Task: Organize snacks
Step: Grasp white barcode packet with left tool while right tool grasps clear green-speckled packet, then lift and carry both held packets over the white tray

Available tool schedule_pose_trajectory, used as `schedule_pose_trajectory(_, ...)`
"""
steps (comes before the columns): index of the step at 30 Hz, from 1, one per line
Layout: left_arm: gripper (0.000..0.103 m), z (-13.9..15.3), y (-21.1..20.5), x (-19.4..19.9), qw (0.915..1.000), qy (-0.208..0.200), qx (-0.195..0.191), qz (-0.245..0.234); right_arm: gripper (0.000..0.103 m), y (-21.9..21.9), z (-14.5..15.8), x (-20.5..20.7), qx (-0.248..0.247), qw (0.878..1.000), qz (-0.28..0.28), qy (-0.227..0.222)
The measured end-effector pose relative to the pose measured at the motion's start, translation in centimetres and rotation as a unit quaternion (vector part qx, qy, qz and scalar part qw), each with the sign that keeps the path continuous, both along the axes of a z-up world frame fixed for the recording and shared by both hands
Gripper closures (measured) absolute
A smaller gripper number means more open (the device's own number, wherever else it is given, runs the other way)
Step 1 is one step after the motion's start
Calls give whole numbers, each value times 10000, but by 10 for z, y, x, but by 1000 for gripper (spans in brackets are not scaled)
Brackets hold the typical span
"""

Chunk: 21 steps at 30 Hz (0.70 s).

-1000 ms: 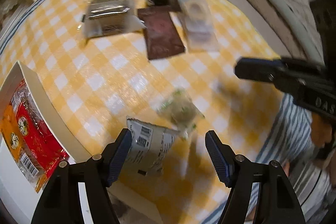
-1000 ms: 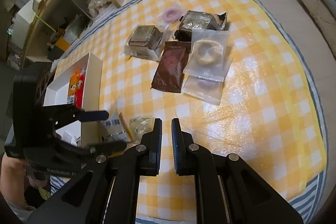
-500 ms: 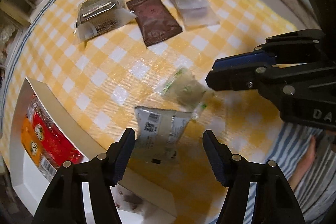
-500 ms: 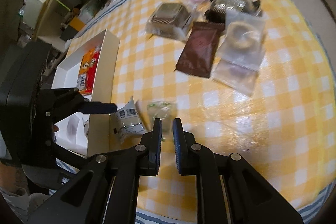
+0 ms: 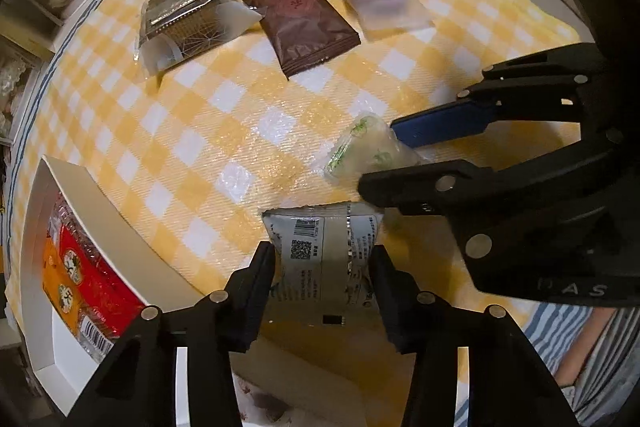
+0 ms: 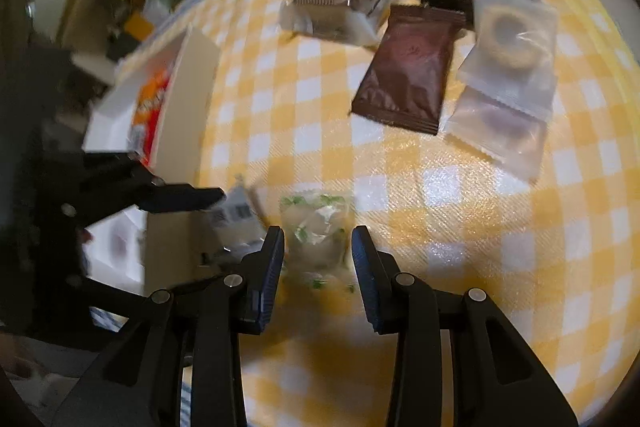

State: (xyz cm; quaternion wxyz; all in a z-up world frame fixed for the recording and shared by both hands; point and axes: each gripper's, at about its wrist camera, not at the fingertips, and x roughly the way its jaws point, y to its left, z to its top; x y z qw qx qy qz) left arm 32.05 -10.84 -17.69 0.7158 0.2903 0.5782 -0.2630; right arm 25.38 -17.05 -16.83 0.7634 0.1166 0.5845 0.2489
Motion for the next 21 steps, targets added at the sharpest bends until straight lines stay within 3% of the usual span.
schedule_pose_trajectory(6,59,0,5,-1,9995,-190,-153,200,72,3,0,1,-87,9999,19,-144)
schedule_pose_trajectory(11,61,19,20,-3,9960,-499,-493,561,73,-5,13,2,-127,9993,-177,-314)
schedule_pose_trajectory(21,61,84,66,-24,9733,-1142,-1411,1403,73,-27,66,-9,-35,9924,-655,-1044)
